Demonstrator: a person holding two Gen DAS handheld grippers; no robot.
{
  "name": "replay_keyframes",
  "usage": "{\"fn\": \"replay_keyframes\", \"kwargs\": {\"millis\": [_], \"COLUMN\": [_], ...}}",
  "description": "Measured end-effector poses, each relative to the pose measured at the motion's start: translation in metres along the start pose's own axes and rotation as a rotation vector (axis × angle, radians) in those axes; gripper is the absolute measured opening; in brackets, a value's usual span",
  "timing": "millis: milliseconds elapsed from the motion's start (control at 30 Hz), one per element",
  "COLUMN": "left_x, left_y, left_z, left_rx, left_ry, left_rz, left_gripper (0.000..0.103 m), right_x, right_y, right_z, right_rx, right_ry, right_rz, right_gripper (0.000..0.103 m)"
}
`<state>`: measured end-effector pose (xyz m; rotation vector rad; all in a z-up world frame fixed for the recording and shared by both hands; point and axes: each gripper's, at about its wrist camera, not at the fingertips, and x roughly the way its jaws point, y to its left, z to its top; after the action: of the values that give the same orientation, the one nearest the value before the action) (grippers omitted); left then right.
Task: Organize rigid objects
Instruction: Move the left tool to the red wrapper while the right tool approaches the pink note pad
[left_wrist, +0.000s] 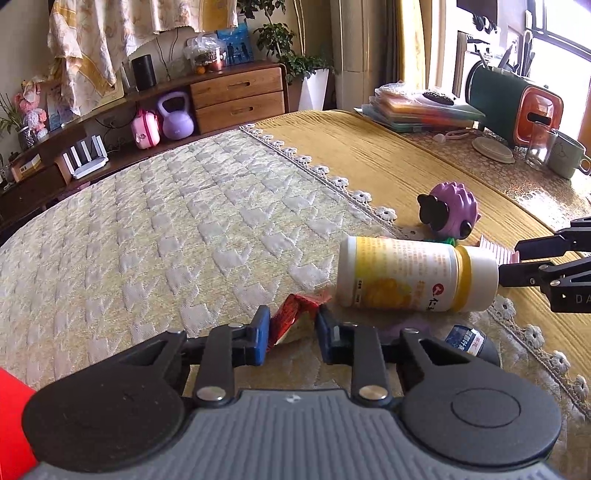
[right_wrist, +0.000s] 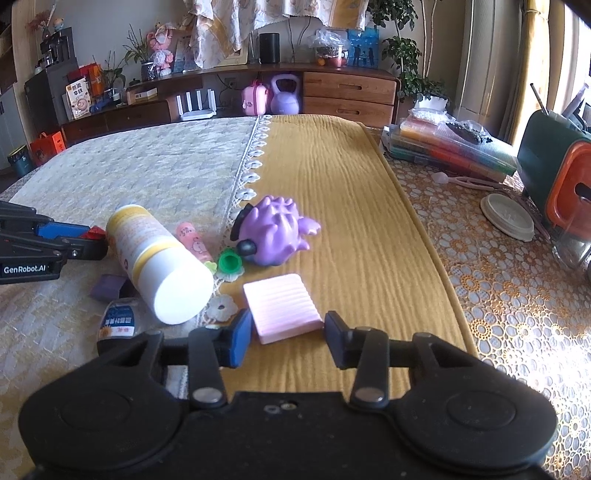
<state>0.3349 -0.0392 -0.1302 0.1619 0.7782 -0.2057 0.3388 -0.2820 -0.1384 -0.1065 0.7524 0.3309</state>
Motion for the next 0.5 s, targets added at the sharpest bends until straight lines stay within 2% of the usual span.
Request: {"fn": "replay_keyframes", "kwargs": {"millis": [500], "left_x": [-0.038], "left_y": [0.006], "left_z": [-0.019], "left_rx": [-0.082], "left_ry": [0.05], "left_rz": [0.0], "left_gripper": [0.023], "right_x": [-0.048], "right_y": [0.024], "right_z": [-0.015], "right_rx": [0.04], "right_ry": [-0.021], "right_rz": [0.027], "right_gripper": [0.042]}}
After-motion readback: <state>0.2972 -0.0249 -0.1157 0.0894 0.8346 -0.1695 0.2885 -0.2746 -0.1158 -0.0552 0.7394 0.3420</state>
